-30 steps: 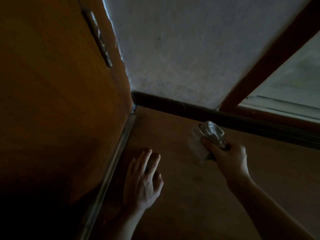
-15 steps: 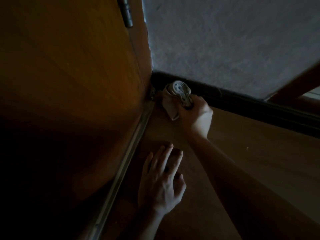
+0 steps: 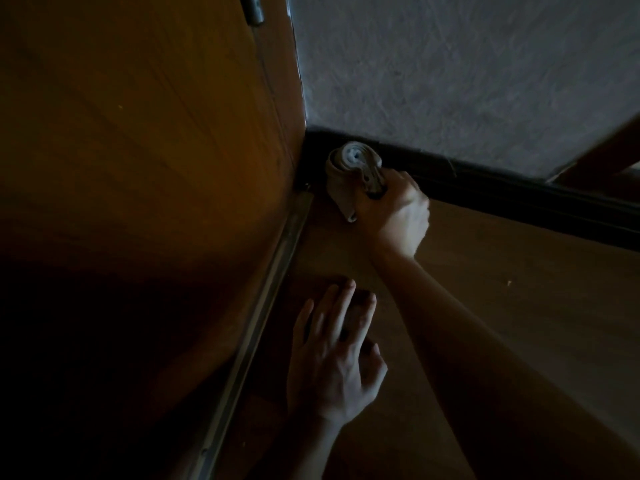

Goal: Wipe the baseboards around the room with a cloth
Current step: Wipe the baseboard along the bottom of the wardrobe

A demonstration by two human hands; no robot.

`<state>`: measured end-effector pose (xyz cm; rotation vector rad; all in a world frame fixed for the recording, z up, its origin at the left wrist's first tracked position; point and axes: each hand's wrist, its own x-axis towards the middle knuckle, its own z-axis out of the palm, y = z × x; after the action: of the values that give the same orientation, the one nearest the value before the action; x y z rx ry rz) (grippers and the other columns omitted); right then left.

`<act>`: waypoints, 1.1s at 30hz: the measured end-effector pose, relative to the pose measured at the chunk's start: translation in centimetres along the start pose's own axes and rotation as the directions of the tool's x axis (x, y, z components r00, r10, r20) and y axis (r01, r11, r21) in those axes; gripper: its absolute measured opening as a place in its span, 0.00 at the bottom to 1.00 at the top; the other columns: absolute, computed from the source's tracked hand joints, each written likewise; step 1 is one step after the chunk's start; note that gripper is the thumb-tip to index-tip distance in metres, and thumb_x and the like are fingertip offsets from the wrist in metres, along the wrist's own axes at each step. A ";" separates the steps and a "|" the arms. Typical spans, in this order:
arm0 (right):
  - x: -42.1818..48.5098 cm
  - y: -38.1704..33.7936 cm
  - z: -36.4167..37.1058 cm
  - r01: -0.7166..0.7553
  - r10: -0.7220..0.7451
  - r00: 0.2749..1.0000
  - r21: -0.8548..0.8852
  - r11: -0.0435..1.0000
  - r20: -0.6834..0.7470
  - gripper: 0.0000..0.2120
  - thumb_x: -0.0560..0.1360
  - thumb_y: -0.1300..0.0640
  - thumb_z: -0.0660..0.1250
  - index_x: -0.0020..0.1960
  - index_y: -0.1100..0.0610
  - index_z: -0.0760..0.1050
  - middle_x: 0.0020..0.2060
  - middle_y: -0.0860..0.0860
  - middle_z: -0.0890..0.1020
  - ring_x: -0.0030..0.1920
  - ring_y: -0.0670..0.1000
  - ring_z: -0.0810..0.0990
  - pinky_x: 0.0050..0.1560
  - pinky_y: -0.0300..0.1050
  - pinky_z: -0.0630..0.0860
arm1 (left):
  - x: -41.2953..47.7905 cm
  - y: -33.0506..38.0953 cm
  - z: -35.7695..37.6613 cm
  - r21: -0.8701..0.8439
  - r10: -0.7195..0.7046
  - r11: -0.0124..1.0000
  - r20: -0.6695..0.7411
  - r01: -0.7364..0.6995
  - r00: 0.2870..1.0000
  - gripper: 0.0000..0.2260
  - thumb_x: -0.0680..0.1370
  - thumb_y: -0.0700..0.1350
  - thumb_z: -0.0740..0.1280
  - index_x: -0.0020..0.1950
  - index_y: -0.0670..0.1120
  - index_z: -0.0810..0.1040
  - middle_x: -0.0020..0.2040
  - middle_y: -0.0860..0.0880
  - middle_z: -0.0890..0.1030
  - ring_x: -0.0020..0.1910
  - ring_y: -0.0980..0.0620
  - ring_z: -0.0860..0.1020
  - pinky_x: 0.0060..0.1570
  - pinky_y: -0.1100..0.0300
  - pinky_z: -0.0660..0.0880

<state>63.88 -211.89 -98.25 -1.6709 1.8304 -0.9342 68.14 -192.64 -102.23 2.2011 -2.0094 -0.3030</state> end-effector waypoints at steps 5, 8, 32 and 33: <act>-0.6 3.1 -3.0 -0.110 0.107 0.983 -0.013 0.994 -0.148 0.12 0.74 0.45 0.69 0.47 0.54 0.80 0.44 0.48 0.81 0.43 0.52 0.81 0.39 0.48 0.76 | -0.1 0.0 0.0 -0.016 0.007 1.000 -0.050 -0.008 0.999 0.30 0.75 0.57 0.64 0.77 0.55 0.68 0.80 0.50 0.62 0.78 0.49 0.62 0.75 0.43 0.59; 0.0 2.1 -2.5 -0.035 0.032 0.997 -0.045 0.998 -0.069 0.12 0.73 0.46 0.70 0.46 0.55 0.80 0.43 0.49 0.80 0.42 0.53 0.80 0.38 0.47 0.74 | -0.1 0.0 0.1 -0.025 0.018 0.999 -0.064 -0.019 0.998 0.30 0.74 0.57 0.65 0.76 0.55 0.69 0.80 0.49 0.64 0.78 0.49 0.63 0.76 0.43 0.59; -0.2 3.5 -2.7 -0.068 0.056 0.984 -0.065 0.996 -0.171 0.10 0.73 0.47 0.69 0.46 0.53 0.80 0.43 0.48 0.81 0.43 0.53 0.80 0.39 0.46 0.72 | -0.2 0.0 0.2 -0.024 0.029 0.999 -0.050 -0.030 0.998 0.30 0.74 0.57 0.66 0.77 0.54 0.70 0.80 0.48 0.64 0.77 0.47 0.64 0.74 0.41 0.61; -0.3 4.1 -3.3 -0.105 0.092 0.974 -0.052 0.993 -0.206 0.10 0.73 0.47 0.69 0.45 0.53 0.80 0.42 0.48 0.81 0.42 0.53 0.80 0.39 0.46 0.72 | -0.2 -0.1 0.2 -0.022 0.028 0.999 -0.049 -0.029 0.998 0.30 0.74 0.57 0.66 0.77 0.54 0.70 0.79 0.48 0.64 0.77 0.47 0.64 0.74 0.41 0.61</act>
<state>58.81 -210.96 -99.21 -1.5523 2.0767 -1.0480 68.13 -192.45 -102.43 2.1436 -2.0005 -0.2650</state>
